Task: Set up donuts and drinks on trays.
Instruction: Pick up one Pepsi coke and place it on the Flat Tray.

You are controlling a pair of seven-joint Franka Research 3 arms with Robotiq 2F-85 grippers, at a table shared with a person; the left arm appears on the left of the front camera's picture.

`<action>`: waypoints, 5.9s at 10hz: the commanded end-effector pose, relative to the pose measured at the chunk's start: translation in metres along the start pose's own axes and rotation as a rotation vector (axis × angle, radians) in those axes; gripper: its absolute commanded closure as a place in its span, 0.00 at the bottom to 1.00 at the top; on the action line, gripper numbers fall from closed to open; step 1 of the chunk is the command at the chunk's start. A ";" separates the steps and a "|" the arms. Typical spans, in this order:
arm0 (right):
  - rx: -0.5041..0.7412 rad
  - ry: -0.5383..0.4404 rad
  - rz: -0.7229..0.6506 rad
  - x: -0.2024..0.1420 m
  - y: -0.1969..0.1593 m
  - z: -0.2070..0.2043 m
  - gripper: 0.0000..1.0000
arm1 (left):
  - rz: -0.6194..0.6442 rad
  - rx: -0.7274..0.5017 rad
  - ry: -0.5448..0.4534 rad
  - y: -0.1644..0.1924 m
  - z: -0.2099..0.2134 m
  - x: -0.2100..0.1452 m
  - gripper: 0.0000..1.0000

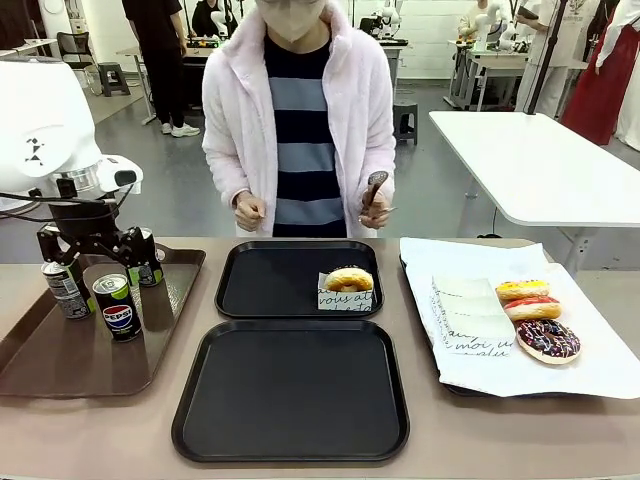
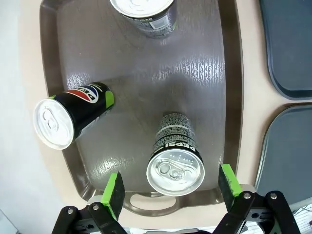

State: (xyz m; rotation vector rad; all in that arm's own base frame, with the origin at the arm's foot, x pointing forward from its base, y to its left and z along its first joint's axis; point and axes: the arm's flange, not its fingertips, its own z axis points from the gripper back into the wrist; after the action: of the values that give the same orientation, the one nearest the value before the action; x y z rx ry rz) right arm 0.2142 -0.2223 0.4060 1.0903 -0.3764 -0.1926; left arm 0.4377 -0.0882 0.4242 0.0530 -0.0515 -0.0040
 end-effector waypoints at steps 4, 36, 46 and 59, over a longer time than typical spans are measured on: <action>0.016 -0.006 0.012 0.001 -0.002 0.000 0.00 | 0.102 -0.042 0.037 -0.015 -0.029 -0.002 0.00; 0.016 -0.006 0.012 0.001 -0.002 0.000 0.00 | 0.086 -0.042 0.029 0.010 0.078 0.018 1.00; 0.016 -0.006 0.012 0.001 -0.002 0.000 0.00 | -0.057 -0.044 -0.057 -0.096 0.085 0.068 0.41; 0.016 -0.006 0.012 0.001 -0.002 0.000 0.00 | -0.501 -0.086 0.084 -0.066 0.057 -0.026 0.41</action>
State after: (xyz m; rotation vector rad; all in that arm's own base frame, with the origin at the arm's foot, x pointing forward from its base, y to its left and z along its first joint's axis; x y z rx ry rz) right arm 0.2142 -0.2223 0.4058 1.0905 -0.3762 -0.1927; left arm 0.4008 -0.1491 0.4769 -0.0238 0.0412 -0.4939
